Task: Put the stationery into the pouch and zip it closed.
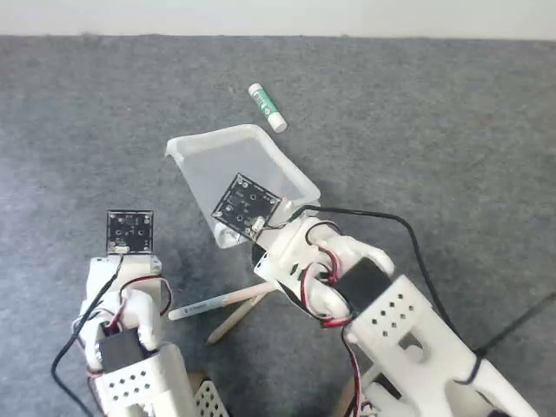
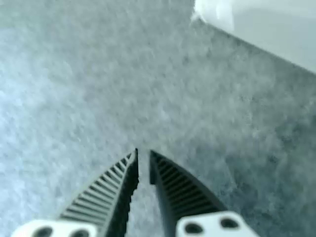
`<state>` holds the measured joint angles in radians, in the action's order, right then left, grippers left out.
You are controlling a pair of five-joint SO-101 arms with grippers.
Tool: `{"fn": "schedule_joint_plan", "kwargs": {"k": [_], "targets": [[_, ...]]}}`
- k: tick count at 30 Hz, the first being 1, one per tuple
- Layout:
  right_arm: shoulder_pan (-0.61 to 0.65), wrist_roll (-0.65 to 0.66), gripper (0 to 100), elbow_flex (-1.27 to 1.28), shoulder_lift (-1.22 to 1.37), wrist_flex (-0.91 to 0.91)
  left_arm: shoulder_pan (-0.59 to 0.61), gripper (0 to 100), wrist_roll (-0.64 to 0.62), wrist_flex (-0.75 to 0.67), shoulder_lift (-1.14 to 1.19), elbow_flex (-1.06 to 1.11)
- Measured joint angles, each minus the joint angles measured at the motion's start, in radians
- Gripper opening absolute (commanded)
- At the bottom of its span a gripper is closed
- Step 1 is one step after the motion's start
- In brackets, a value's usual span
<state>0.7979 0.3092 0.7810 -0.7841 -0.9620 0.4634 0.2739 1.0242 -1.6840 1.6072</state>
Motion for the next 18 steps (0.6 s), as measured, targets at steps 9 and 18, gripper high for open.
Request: {"fn": "schedule_joint_plan", "kwargs": {"k": [9, 18], "targets": [[-0.002, -0.029, 0.6, 0.080, -0.035, 0.101, -0.031, 20, -0.207, 0.000, 0.000, -0.137], [-0.002, -0.029, 0.6, 0.083, -0.035, 0.110, -0.132, 24, -0.315, 0.077, 0.000, -0.250]]}}
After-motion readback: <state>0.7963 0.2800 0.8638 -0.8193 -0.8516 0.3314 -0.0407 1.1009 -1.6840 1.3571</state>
